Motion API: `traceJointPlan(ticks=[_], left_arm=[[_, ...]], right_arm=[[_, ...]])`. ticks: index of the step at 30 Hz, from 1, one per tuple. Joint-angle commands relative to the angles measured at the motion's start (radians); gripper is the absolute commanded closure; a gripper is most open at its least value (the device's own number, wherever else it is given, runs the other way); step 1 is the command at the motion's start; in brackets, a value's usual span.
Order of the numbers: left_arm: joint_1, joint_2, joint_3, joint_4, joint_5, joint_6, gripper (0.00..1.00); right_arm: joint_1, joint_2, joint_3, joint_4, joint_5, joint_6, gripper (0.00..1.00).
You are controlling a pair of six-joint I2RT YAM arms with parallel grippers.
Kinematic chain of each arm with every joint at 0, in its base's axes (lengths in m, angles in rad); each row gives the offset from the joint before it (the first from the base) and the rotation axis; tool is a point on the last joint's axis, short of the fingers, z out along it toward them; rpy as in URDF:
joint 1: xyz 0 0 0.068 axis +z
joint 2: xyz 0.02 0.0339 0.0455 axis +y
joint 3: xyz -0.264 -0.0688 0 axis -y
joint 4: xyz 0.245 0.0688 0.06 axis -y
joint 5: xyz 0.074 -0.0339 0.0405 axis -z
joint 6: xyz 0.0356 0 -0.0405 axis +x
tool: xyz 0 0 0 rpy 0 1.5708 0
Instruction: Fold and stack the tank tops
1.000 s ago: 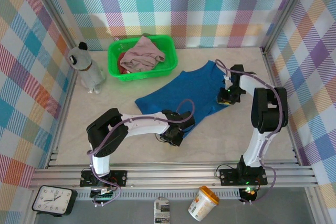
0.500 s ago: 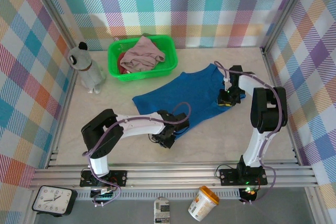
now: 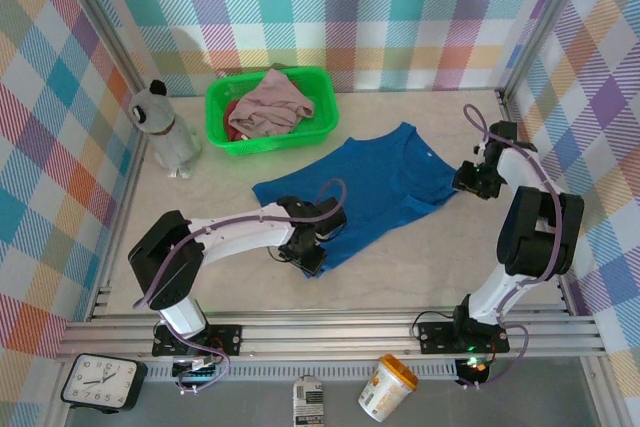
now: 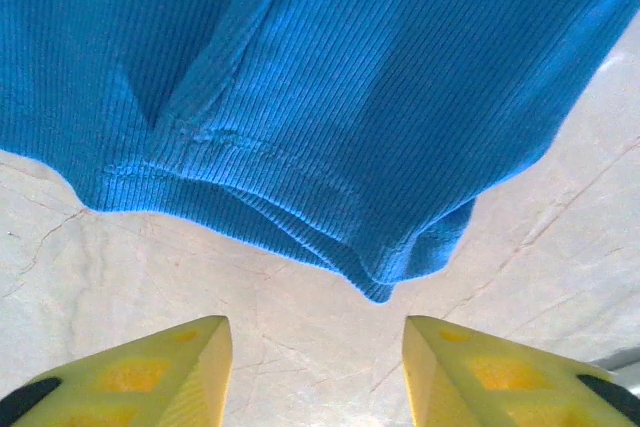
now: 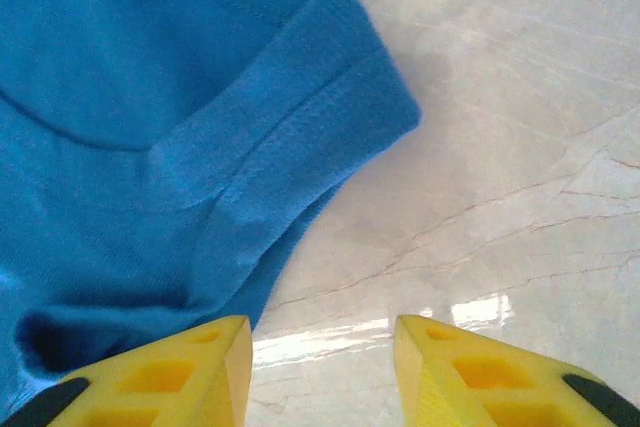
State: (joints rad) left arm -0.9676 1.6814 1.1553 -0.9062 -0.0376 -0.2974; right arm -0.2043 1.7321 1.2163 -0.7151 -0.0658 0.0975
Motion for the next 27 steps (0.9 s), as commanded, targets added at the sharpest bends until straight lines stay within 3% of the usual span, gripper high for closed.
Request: traceJointPlan(ticks=[1,3,15,20,24,27], left_arm=[[0.010,-0.020,0.037,0.043,0.055,0.011,0.49],[0.012,0.003,0.048,0.087,0.073,0.009,0.48],[0.015,0.147,0.021,0.256,0.161,-0.012,0.47],[-0.010,0.159,-0.001,0.272,0.230,-0.039,0.47],[-0.023,0.133,-0.003,0.272,0.297,-0.077,0.46],[-0.015,0.097,0.033,0.219,0.264,-0.064,0.45]], right_arm=[[0.000,0.053,0.010,0.043,-0.090,0.018,0.59],[0.008,0.087,0.033,0.052,-0.139,0.036,0.60],[0.034,0.252,0.168,0.004,-0.018,-0.015,0.65],[0.034,0.302,0.212,-0.007,-0.023,-0.036,0.66],[0.052,0.223,0.204,-0.024,-0.023,-0.026,0.64],[0.093,0.109,0.138,-0.011,-0.089,0.003,0.62]])
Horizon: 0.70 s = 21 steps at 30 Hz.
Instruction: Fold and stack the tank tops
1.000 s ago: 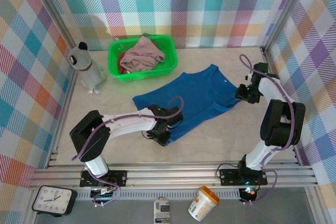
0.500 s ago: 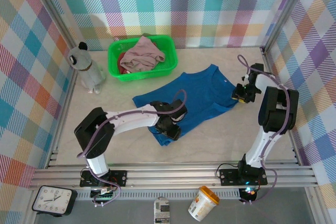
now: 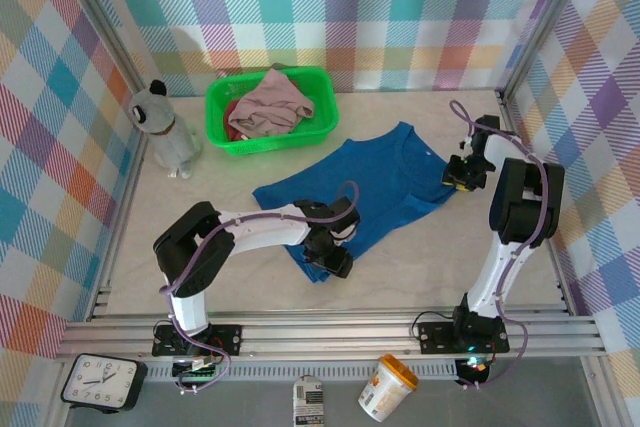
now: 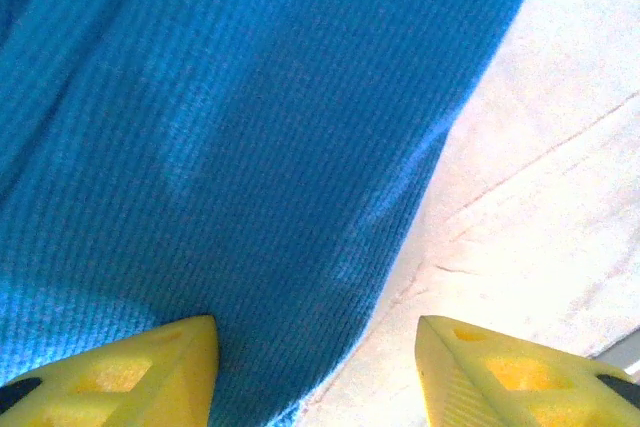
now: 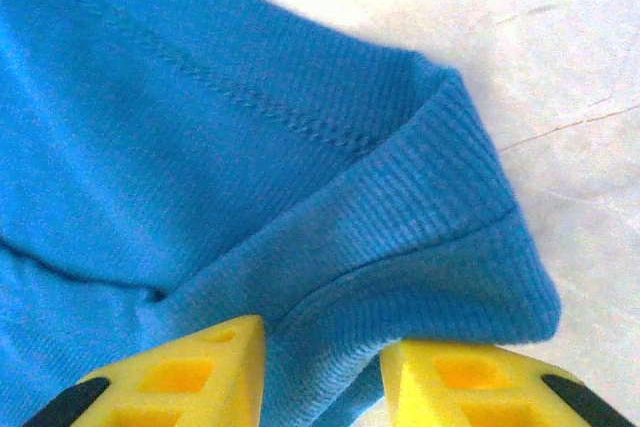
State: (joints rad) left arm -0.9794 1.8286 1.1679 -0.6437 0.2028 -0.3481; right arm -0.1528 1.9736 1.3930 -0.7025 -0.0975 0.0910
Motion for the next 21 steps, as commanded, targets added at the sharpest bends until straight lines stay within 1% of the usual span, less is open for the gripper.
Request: traceJointPlan(ticks=[1,3,6,8,12,15,21], left_arm=[[0.006,-0.059,0.034,-0.063,0.013,-0.007,0.45],[0.029,-0.076,0.059,-0.090,-0.014,0.005,0.44],[0.067,-0.086,0.046,-0.057,-0.029,0.002,0.44],[0.088,-0.069,0.040,-0.041,-0.050,0.000,0.44],[0.104,-0.036,0.010,0.023,-0.032,-0.022,0.45],[0.095,-0.030,-0.010,0.033,-0.006,-0.033,0.46],[0.063,-0.033,-0.058,0.030,0.034,-0.053,0.46]], right_arm=[[0.059,-0.165,-0.063,-0.019,-0.084,0.023,0.62],[0.107,-0.220,-0.109,-0.023,-0.128,0.043,0.61],[0.187,-0.269,-0.160,-0.011,-0.203,0.084,0.60],[0.236,-0.281,-0.183,0.008,-0.231,0.118,0.60],[0.308,-0.260,-0.239,0.075,-0.282,0.176,0.61],[0.338,-0.218,-0.268,0.087,-0.268,0.185,0.63],[0.342,-0.189,-0.346,0.100,-0.204,0.188,0.63]])
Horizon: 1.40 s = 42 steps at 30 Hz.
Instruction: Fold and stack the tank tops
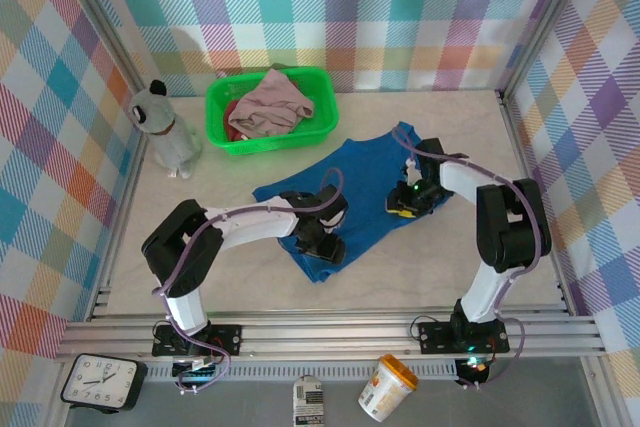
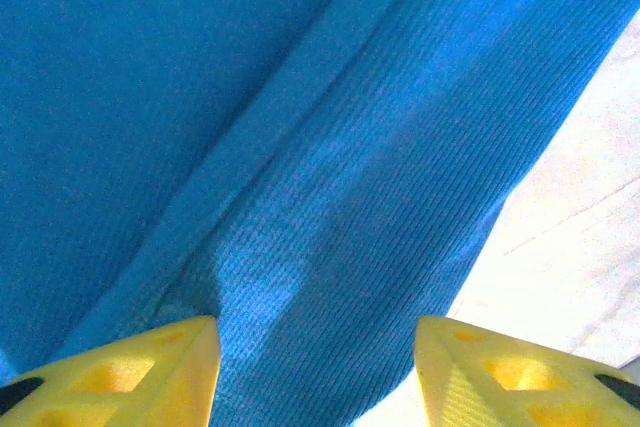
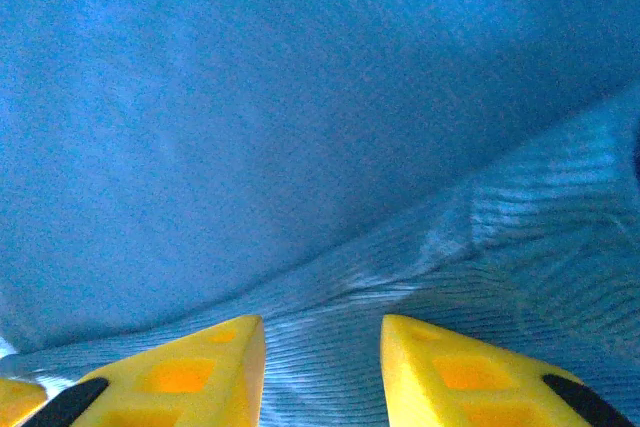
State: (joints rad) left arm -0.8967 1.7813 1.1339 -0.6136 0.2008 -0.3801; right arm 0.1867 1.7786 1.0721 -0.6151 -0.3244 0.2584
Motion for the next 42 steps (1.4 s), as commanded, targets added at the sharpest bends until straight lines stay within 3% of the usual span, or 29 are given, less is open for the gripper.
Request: traceJointPlan(ticks=[1,10,16,22,25,31,38,42], left_arm=[[-0.029,0.016,-0.027,-0.005,0.041,-0.024,0.46],[-0.148,0.024,-0.044,0.030,0.123,-0.119,0.47],[-0.236,0.047,-0.020,0.086,0.163,-0.192,0.47],[-0.235,-0.013,0.073,-0.034,0.115,-0.162,0.44],[-0.175,-0.076,0.078,-0.131,0.059,-0.117,0.44],[0.032,-0.215,0.020,-0.271,-0.096,-0.019,0.43],[0.326,-0.304,-0.104,-0.184,-0.102,0.107,0.42],[0.407,-0.278,-0.123,-0.128,-0.092,0.176,0.42]], right_arm=[[0.003,-0.001,-0.041,0.014,0.035,0.019,0.63],[-0.027,-0.073,-0.128,-0.049,0.126,0.070,0.63],[-0.106,-0.193,-0.260,-0.083,0.138,0.114,0.63],[-0.151,-0.291,-0.203,-0.121,0.142,0.084,0.62],[-0.115,-0.284,-0.091,-0.101,0.083,0.087,0.58],[0.004,-0.142,0.142,-0.057,0.075,0.132,0.55],[0.106,0.068,0.330,0.022,0.110,0.204,0.54],[0.133,0.185,0.433,0.035,0.104,0.240,0.55]])
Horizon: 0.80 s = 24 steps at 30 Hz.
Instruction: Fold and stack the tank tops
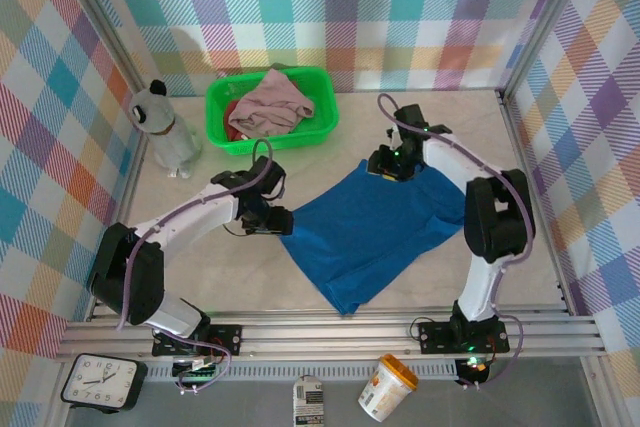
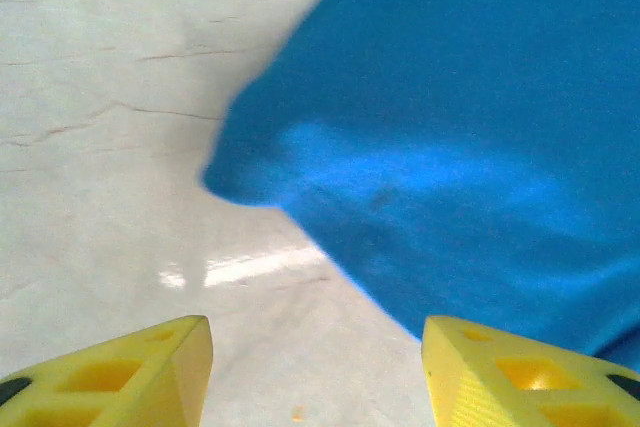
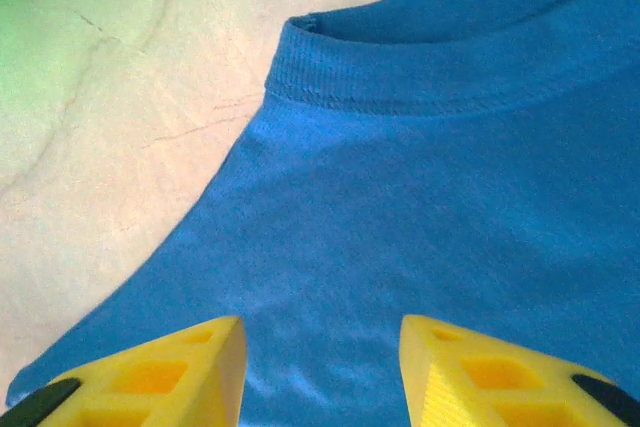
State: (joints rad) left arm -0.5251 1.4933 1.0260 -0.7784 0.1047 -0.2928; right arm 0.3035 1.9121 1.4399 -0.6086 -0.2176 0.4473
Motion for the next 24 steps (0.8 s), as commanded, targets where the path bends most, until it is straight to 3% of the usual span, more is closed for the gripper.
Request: traceJointPlan(ticks=[1,11,24], left_arm=[[0.054,0.017,-0.018,0.051,0.018,0.094,0.42],[0.133,0.127,-0.011,0.156,0.136,0.154,0.45],[0.145,0.192,0.001,0.179,0.174,0.167,0.60]], right_arm=[[0.019,0.074,0.086,0.029,-0.002,0.061,0.55],[0.037,0.244,0.252,0.045,0.062,0.100,0.59],[0.055,0.411,0.415,-0.035,0.117,0.076,0.62]])
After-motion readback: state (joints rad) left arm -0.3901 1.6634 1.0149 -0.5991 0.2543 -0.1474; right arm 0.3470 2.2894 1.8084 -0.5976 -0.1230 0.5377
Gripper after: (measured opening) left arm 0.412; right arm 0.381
